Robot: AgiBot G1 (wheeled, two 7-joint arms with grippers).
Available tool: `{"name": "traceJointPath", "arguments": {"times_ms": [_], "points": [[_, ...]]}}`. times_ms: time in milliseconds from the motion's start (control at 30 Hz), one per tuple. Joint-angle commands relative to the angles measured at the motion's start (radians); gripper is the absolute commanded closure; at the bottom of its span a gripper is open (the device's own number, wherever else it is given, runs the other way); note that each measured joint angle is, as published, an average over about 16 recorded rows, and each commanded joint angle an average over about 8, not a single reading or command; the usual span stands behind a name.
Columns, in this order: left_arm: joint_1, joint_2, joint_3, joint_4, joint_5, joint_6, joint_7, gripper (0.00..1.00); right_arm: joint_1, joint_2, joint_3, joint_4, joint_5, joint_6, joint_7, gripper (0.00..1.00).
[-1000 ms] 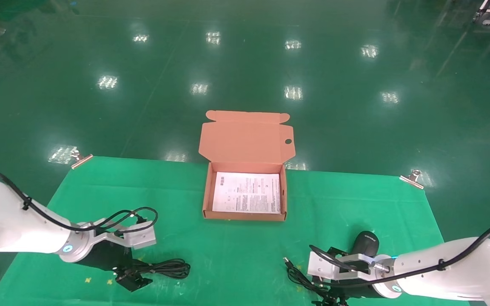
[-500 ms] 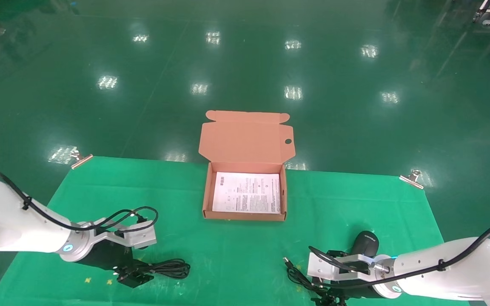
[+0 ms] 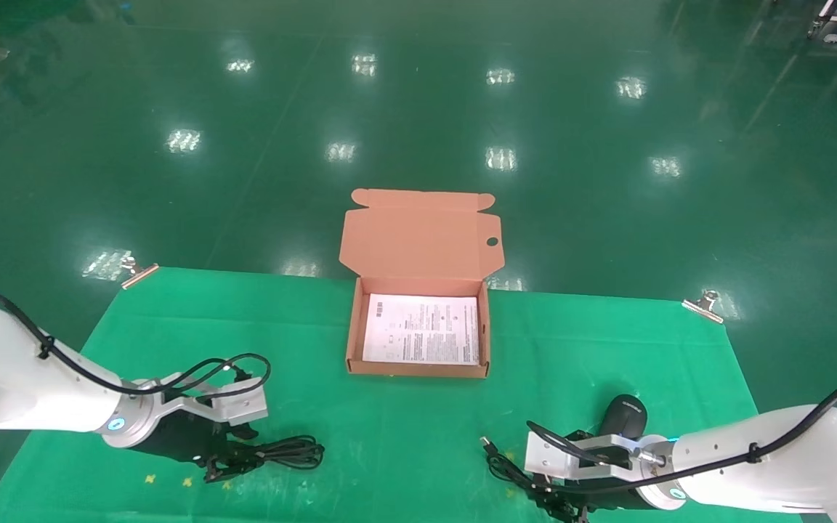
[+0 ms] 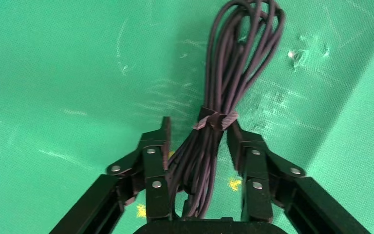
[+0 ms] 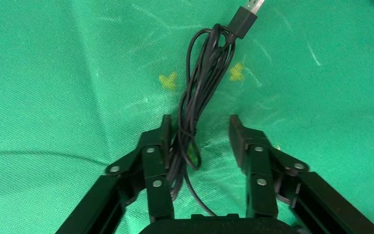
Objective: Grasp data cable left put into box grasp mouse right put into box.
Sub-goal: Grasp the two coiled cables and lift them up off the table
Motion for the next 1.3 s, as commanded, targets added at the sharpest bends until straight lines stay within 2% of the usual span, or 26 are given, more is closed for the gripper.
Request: {"name": "traceJointPath", "arguments": {"times_ms": [33, 533, 767, 900, 1033, 1300], "points": [[0.000, 0.000, 0.000, -0.001, 0.000, 0.000, 0.000, 1.00, 0.000, 0.000, 0.000, 0.001, 0.000, 0.000, 0.000, 1.00], [-0.001, -0.003, 0.001, -0.005, 0.001, 0.004, 0.002, 1.00, 0.002, 0.003, 0.000, 0.004, 0.000, -0.002, -0.001, 1.00], [-0.015, -0.041, 0.000, -0.057, -0.004, 0.062, 0.040, 1.00, 0.020, 0.066, 0.038, 0.058, 0.044, -0.039, 0.047, 1.00], [-0.033, -0.082, 0.003, -0.122, 0.003, 0.085, 0.046, 1.00, 0.042, 0.123, 0.078, 0.116, 0.074, -0.050, 0.107, 1.00], [-0.059, -0.127, 0.004, -0.219, 0.018, 0.083, 0.031, 1.00, 0.084, 0.161, 0.120, 0.168, 0.088, -0.030, 0.161, 1.00], [-0.091, -0.194, -0.004, -0.462, 0.057, 0.026, -0.042, 1.00, 0.190, 0.157, 0.177, 0.211, 0.100, 0.029, 0.209, 1.00]]}}
